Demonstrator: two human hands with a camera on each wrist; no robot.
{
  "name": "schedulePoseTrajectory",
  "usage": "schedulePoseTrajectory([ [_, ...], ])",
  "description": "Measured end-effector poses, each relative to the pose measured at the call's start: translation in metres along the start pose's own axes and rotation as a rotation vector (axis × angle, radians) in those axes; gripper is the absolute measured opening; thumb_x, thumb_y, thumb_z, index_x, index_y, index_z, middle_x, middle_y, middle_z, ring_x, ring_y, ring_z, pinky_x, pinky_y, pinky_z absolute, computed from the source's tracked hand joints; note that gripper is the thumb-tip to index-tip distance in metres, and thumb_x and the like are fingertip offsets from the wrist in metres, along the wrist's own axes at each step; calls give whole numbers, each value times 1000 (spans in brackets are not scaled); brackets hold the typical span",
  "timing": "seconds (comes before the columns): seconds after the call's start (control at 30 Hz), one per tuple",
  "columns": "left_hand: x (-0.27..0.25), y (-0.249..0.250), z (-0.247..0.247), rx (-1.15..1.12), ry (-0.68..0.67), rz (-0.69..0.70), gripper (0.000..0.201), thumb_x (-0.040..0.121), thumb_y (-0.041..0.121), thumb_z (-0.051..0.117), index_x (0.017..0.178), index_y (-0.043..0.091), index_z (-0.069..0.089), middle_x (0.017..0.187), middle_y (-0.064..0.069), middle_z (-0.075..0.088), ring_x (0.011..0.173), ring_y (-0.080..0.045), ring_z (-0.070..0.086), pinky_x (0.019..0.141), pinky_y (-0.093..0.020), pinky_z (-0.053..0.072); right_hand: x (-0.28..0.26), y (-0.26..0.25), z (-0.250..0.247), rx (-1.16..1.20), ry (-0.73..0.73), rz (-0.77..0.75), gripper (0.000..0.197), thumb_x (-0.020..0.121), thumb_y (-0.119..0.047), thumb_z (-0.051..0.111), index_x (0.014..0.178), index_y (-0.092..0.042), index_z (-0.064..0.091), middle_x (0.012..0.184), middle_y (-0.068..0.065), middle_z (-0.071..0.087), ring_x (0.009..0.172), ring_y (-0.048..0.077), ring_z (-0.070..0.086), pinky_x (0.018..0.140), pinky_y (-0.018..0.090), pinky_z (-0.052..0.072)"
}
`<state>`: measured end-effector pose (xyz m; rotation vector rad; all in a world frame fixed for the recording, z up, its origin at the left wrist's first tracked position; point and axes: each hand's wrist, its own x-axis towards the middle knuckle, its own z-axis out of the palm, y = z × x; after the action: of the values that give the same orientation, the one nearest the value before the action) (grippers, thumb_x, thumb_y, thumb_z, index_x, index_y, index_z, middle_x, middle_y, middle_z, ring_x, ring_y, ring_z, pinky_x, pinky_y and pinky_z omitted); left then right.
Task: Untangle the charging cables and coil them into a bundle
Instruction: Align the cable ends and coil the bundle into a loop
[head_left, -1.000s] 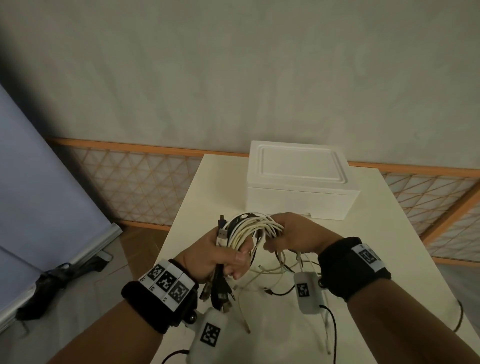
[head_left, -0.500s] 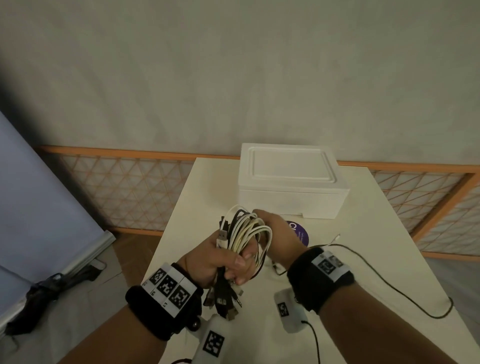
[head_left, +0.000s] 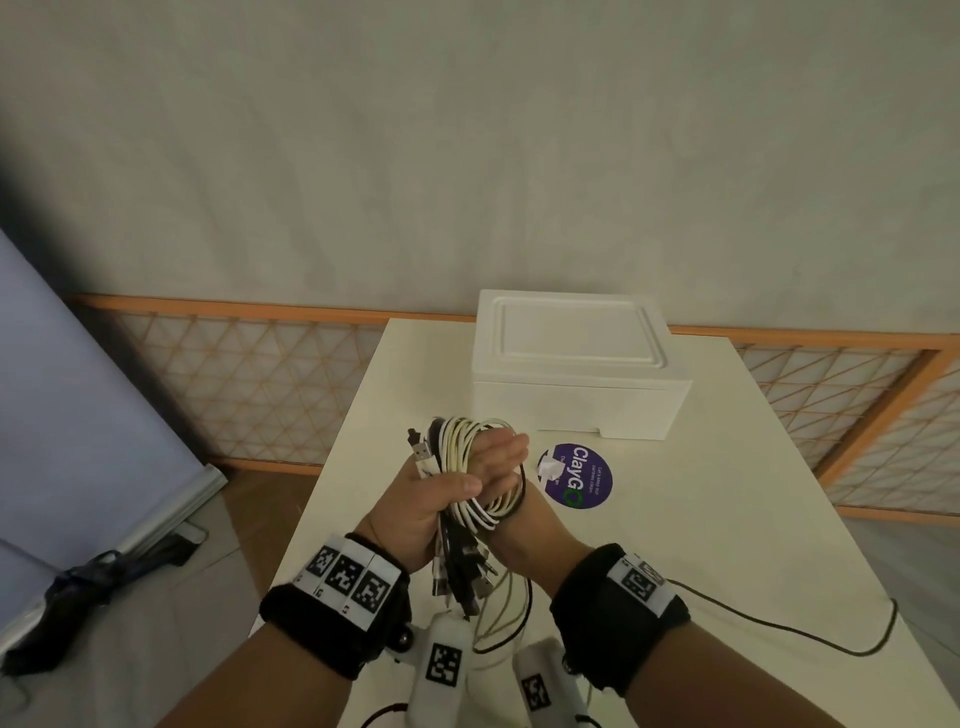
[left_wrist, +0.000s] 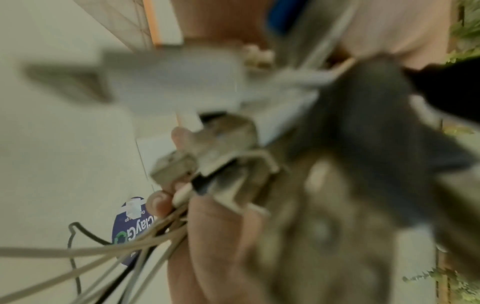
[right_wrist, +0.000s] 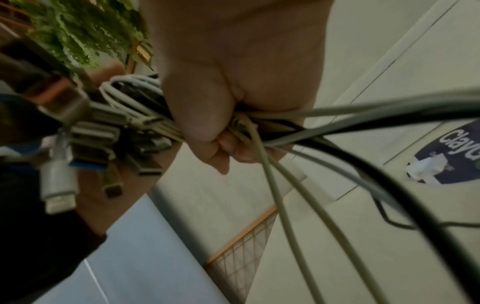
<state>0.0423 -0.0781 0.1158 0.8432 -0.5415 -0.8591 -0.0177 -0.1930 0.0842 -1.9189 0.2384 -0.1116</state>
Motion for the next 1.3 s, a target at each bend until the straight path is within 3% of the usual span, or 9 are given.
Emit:
schedulePoseTrajectory([
  [0.17,6,-10,-3,59,112,102,71,64,12,67,131,-1,47,136,-14,55,129,-28,50,101,-33,46,0,0,-6,-284,-27,-309,28,88,-11,53,110,2,64,103,15,68,90,21,66,81,21,45],
  [0.37,11,-17,-9,99,267,133,72,63,4,67,133,5,47,137,-9,55,128,-22,51,104,-30,44,-2,-2,-12,-487,-56,-247,24,91,-9,53,111,0,62,105,19,65,97,34,61,84,43,49],
  [0.5,13,-15,-15,125,379,152,54,86,-21,44,131,9,47,136,-8,53,131,-23,47,103,-27,41,-4,-1,-13,-867,-178,-50,27,95,-19,44,106,2,59,103,16,60,95,31,58,79,35,44],
  [0.63,11,-11,-23,150,430,136,55,88,-21,41,133,10,46,141,-10,49,129,-21,48,108,-33,38,-11,-9,-12,-952,-181,-36,23,92,-18,44,107,-5,56,101,12,62,90,28,59,74,35,47],
  [0.93,1,-17,-27,899,253,0,51,78,12,57,117,45,52,134,25,50,128,3,43,106,-19,32,-18,-13,-8,-1169,-282,-214,27,99,-16,35,108,-4,58,88,13,58,72,25,47,64,34,34],
  [1.07,2,-24,-35,1118,305,-54,37,85,11,58,119,26,62,108,29,61,110,8,53,99,-17,38,-25,-9,-5,-1166,-267,-199,26,99,-19,35,109,-6,56,96,12,62,82,29,58,70,38,42],
  [1.13,2,-29,-48,1238,319,-152,32,79,30,56,109,19,64,97,16,69,95,1,63,89,-25,50,-28,-9,-5,-1206,-250,-176,24,95,-16,37,111,-7,54,97,11,63,84,30,59,65,35,38],
  [1.2,0,-34,-63,1430,321,-246,42,70,48,49,91,15,65,84,3,69,80,-11,65,77,-34,55,-33,-16,-6,-1236,-209,-221,17,88,-17,48,100,-11,57,84,7,63,67,25,56,52,29,31],
  [1.3,-2,-41,-77,1507,348,-241,33,77,41,55,90,12,63,81,-3,64,77,-15,63,76,-36,53,-35,-22,-13,-1340,-202,-391,28,60,-41,79,66,-23,59,48,-6,51,34,13,41,36,18,17],
])
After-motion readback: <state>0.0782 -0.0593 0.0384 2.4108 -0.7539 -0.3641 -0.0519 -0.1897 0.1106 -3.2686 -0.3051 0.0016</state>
